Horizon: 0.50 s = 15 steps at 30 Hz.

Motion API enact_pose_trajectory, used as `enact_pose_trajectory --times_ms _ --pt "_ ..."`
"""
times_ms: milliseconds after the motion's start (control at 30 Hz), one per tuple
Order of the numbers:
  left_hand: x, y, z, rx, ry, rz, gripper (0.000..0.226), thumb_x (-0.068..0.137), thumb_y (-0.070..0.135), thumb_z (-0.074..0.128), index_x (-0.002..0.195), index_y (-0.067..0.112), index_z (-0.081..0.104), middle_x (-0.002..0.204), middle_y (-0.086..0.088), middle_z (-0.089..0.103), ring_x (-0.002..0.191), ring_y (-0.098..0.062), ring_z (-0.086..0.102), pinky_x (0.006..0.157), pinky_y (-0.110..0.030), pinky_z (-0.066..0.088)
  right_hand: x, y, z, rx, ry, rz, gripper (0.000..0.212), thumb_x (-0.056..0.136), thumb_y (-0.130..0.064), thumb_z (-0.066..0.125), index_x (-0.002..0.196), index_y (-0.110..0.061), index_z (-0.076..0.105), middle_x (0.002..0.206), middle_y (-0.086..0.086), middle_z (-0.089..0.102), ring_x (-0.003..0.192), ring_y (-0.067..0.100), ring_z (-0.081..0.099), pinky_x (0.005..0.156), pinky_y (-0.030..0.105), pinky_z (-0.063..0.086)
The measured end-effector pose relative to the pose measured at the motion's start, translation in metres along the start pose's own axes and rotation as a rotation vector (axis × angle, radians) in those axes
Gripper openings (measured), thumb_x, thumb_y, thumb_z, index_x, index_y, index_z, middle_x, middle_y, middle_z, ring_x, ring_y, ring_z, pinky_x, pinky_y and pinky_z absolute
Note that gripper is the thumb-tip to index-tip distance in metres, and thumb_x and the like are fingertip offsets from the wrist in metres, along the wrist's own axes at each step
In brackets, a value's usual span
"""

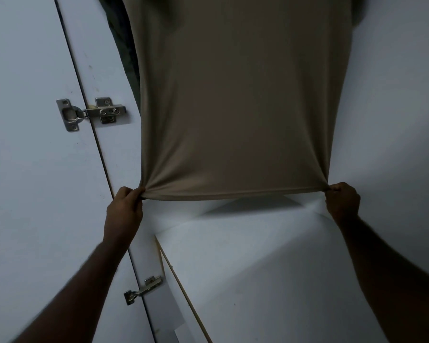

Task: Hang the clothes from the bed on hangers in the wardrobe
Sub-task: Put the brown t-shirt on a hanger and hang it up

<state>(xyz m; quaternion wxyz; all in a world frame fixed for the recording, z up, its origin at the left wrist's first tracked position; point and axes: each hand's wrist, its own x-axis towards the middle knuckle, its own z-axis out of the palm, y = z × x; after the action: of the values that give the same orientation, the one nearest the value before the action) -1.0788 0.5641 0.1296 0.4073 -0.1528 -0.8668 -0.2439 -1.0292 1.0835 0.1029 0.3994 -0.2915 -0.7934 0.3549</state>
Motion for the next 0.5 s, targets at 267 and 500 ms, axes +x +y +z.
enact_pose_trajectory --times_ms 267,500 --pt "0.012 -0.018 -0.005 0.127 -0.13 0.101 0.039 0.072 -0.022 0.065 0.107 -0.006 0.069 0.081 -0.018 0.056 0.053 -0.034 0.056 0.051 -0.03 0.044 -0.001 -0.009 -0.009 -0.335 0.006 -0.158 0.007 0.089 0.006 0.053 0.085 0.007 0.059 0.085 0.028 0.06 0.07 0.039 0.057 0.063 0.037 0.043" --pt "0.029 -0.013 -0.011 0.282 -0.298 0.214 0.032 0.072 -0.019 0.066 0.1 -0.005 0.07 0.076 -0.016 0.053 0.049 -0.031 0.053 0.047 -0.027 0.042 -0.012 -0.013 -0.014 -0.443 -0.032 -0.205 0.011 0.089 0.006 0.046 0.096 0.005 0.055 0.093 0.027 0.057 0.074 0.04 0.055 0.064 0.039 0.041"
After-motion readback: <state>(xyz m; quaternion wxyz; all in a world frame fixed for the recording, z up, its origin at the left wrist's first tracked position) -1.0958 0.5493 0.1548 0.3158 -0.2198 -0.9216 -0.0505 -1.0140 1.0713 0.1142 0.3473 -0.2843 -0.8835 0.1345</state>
